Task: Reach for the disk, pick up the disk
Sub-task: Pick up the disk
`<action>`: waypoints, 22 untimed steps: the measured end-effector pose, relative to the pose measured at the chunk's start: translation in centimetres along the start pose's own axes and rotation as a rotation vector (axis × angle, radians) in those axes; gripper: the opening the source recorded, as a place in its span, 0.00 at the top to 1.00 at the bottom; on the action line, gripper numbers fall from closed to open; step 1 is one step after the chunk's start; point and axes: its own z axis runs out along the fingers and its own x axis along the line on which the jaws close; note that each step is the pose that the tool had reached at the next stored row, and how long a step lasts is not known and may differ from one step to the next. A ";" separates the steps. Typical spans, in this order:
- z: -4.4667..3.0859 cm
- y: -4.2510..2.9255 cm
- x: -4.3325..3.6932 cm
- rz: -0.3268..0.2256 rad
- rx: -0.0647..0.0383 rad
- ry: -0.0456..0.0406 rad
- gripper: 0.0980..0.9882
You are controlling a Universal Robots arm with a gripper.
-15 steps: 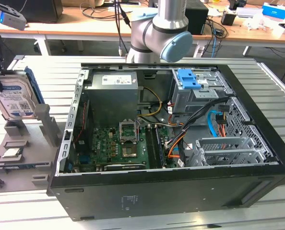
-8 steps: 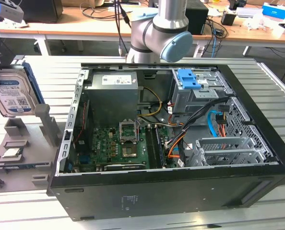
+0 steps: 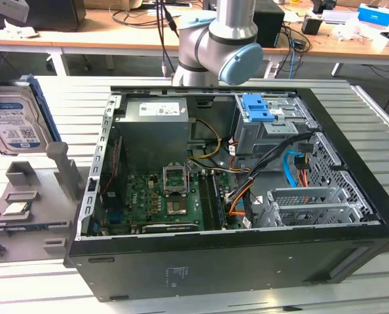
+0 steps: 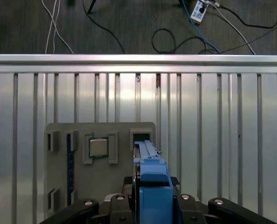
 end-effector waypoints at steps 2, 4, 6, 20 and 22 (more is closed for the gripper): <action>-0.46 0.00 -0.01 0.000 0.000 -0.0001 0.70; -1.08 0.00 -0.01 0.000 0.000 0.0000 0.70; -1.46 0.01 0.00 0.000 0.000 0.0000 0.70; -4.04 0.01 0.02 0.000 -0.002 0.0000 0.70; -4.34 0.01 0.02 0.000 -0.002 0.0000 0.70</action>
